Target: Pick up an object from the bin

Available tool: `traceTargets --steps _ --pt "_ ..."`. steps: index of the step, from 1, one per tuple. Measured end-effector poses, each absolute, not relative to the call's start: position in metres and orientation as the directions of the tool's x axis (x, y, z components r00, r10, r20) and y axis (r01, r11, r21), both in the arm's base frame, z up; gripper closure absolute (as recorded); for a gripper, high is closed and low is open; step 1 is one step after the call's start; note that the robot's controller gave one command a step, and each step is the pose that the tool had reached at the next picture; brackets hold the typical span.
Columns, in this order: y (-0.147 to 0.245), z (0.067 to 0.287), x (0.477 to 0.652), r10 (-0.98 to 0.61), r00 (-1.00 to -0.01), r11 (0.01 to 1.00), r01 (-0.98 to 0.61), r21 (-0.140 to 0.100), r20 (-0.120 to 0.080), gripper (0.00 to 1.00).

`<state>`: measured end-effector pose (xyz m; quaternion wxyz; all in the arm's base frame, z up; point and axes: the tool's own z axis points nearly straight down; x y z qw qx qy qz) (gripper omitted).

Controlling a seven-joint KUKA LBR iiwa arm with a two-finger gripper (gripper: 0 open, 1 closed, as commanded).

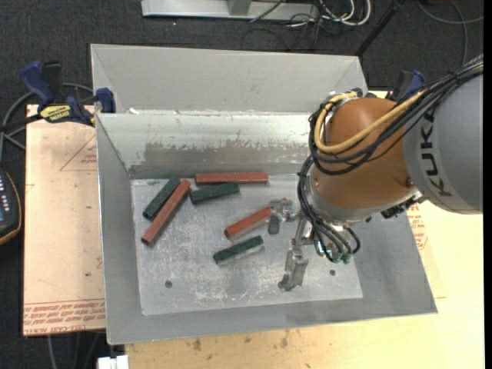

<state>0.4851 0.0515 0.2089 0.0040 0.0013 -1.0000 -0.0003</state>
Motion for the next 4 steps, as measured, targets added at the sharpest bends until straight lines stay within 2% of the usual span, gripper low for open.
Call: traceTargets --steps 1,2,3,4 --pt "0.085 0.067 0.546 -0.065 -0.998 0.998 -0.065 0.002 -0.005 0.0" --pt "0.085 0.072 0.545 -0.064 -0.998 0.998 -0.064 0.003 -0.001 1.0" --pt "0.088 0.218 0.563 -0.04 -0.999 0.999 -0.04 0.002 -0.012 1.0" --pt "0.106 0.264 0.561 -0.041 -0.999 0.999 -0.041 0.003 -0.009 1.0"
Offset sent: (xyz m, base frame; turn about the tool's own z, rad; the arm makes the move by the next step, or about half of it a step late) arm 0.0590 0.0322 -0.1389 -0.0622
